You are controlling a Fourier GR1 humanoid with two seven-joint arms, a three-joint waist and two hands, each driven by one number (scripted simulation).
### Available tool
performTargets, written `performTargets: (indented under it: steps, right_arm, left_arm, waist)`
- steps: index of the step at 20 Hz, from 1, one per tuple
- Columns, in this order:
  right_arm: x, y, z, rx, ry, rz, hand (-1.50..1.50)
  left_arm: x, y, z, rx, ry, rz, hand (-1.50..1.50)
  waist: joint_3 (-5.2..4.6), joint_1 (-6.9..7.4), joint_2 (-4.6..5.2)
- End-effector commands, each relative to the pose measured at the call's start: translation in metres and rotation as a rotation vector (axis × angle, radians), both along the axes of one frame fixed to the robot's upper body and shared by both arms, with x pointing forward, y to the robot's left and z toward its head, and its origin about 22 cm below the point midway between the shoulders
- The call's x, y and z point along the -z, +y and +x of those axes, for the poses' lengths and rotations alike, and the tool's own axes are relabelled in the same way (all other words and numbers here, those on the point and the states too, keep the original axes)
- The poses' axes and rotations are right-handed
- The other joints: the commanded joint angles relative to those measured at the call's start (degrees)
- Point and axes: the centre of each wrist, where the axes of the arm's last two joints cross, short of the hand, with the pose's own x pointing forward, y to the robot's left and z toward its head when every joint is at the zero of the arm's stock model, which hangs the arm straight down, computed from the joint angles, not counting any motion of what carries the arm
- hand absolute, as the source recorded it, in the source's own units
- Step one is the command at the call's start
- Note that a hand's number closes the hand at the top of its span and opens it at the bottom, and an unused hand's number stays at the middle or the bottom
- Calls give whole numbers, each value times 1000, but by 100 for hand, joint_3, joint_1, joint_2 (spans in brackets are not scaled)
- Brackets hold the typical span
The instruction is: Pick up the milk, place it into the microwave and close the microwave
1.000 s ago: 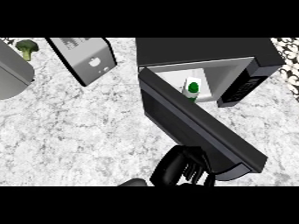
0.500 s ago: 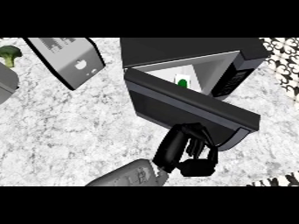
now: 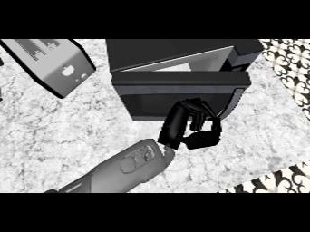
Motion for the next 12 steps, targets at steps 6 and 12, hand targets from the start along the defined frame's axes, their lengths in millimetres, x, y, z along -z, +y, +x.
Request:
performTargets:
  steps: [6, 12]
  right_arm:
    - [-13, 0, 5, -49, -8, 23, -150]
    - [-29, -1, 10, -73, -32, 0, -150]
  left_arm:
    - [-35, 2, 36, -115, -35, -160, 150]
    - [-38, 7, 52, -139, -40, -190, 150]
  waist:
    - [-11, -281, 144]
    - [-9, -353, 202]
